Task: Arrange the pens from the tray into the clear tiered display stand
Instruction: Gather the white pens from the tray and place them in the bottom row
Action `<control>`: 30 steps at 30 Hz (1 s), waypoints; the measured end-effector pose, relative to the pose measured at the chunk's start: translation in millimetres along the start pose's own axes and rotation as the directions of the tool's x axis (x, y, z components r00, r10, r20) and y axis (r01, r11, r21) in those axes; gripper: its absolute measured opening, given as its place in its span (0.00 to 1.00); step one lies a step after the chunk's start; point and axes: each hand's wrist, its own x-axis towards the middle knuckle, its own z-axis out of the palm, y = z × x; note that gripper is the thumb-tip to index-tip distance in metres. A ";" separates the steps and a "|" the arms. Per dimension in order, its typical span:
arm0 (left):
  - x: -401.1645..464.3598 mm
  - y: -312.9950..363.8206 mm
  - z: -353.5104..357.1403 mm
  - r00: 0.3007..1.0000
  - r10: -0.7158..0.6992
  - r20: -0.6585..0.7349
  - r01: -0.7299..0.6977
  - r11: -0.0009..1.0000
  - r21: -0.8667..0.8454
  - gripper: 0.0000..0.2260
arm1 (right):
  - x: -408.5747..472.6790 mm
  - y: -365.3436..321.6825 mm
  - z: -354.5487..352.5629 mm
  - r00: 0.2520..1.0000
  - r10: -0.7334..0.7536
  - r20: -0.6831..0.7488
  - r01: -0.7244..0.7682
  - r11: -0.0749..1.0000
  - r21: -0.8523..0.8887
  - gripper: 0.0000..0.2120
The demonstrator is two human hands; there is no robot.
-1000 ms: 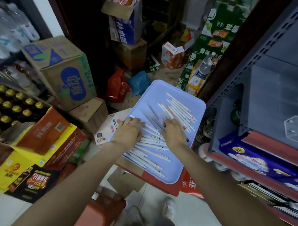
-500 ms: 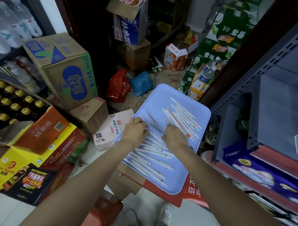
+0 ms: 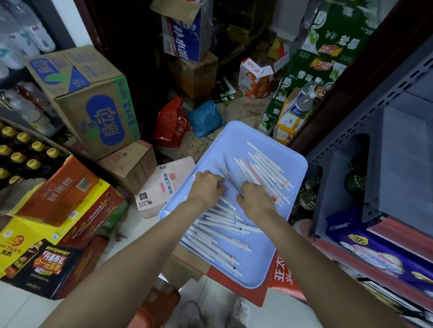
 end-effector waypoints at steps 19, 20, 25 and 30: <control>-50.5 59.2 -41.6 0.997 0.046 0.066 0.042 0.405 -0.913 0.09 | -56.0 -6.3 -52.5 0.993 -0.106 -0.049 0.093 0.459 0.884 0.09; -55.2 64.5 -42.0 0.997 0.065 0.041 0.013 0.386 -0.922 0.09 | -61.0 -5.6 -56.1 0.993 -0.111 -0.046 0.093 0.462 0.882 0.09; -73.6 93.0 -52.3 0.989 0.121 -0.083 -0.126 0.413 -0.902 0.08 | -84.9 7.3 -76.7 0.986 -0.116 -0.122 0.168 0.707 0.687 0.18; -88.9 132.0 -64.4 0.954 0.257 -0.154 -0.285 0.621 -0.730 0.13 | -118.5 41.1 -118.4 0.950 -0.008 -0.313 0.234 0.684 0.691 0.17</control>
